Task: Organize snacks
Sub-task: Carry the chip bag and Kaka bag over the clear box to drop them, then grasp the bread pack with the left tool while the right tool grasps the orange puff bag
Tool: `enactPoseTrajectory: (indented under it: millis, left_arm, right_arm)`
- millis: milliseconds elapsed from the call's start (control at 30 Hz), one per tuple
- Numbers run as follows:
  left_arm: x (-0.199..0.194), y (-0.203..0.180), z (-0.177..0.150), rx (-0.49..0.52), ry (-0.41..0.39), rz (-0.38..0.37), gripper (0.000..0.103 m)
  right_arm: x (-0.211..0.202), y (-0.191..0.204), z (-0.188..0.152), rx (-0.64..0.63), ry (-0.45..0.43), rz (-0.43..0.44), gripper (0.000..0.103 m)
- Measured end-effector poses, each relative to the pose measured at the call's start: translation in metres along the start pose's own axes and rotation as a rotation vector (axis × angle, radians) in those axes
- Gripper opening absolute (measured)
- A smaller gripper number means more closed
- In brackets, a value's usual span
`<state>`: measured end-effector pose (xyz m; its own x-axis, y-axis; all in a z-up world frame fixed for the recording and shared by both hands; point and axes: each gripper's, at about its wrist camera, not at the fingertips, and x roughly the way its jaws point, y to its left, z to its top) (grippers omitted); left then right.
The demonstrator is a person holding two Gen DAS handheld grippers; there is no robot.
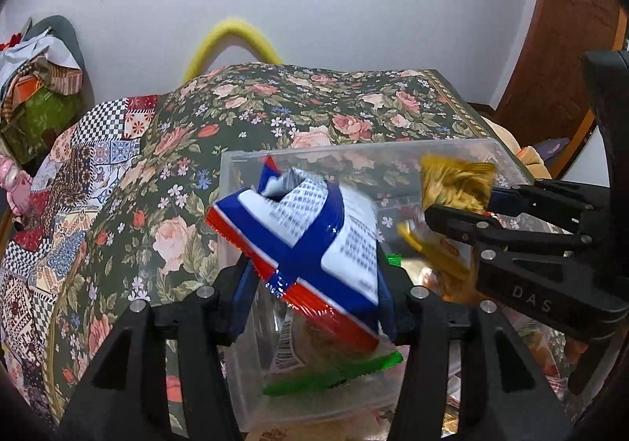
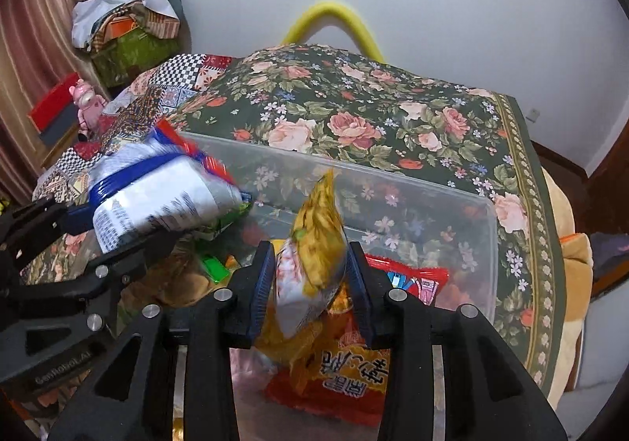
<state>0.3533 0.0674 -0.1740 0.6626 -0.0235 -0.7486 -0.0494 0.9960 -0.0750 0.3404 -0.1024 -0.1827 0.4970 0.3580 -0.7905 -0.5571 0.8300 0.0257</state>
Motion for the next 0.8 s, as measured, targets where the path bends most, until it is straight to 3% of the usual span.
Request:
enactPoseTrajectory:
  millis: [167,433,800]
  left_arm:
    - [-0.007,0.0,0.0,0.005,-0.002,-0.008,0.057]
    - [-0.051,-0.002,0.0,0.015,-0.05,-0.027,0.062]
    - [-0.125,-0.001,-0.016,0.033,-0.113,-0.046,0.069]
  right_arm:
    - [-0.011,-0.003,-0.001,0.009,-0.03,-0.014,0.054]
    - [-0.062,-0.003,-0.005,0.026,-0.134,-0.007,0.063]
    - [-0.13,0.005,-0.035,-0.006,-0.231,-0.028,0.065]
